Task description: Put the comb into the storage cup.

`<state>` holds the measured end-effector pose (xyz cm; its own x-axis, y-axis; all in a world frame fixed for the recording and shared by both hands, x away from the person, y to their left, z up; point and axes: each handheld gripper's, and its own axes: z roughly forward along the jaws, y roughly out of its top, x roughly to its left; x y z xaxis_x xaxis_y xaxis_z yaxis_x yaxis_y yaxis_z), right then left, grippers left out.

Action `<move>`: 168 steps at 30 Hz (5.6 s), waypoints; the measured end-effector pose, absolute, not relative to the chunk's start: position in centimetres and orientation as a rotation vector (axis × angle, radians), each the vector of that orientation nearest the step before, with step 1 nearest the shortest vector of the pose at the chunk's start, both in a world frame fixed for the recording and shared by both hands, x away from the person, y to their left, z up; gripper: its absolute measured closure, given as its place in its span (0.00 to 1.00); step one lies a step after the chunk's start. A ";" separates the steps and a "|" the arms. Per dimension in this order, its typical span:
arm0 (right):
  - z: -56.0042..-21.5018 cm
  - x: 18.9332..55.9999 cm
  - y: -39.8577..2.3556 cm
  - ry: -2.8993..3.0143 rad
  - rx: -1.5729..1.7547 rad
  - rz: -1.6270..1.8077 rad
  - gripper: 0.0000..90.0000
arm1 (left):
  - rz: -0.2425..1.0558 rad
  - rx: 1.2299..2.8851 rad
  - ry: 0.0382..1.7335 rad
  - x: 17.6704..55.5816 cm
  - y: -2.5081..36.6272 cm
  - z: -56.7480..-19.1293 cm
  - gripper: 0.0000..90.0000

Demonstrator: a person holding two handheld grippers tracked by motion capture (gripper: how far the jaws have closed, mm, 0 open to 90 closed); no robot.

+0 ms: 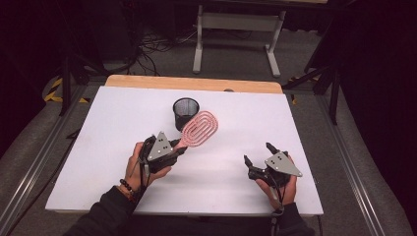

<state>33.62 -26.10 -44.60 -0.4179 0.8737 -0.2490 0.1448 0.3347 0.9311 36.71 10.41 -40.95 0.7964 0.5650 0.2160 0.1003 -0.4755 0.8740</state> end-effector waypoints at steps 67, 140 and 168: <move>-42.2 34.2 -24.5 1.767 0.869 1.254 0.12 | 0.700 1.640 0.608 37.9 18.3 -41.8 0.78; -38.0 34.7 -13.2 1.921 0.795 1.867 0.69 | 0.602 1.821 0.379 34.4 10.2 -45.4 0.77; -37.2 33.8 -14.4 1.898 0.705 1.806 0.70 | 0.605 1.840 0.376 34.4 10.0 -45.4 0.53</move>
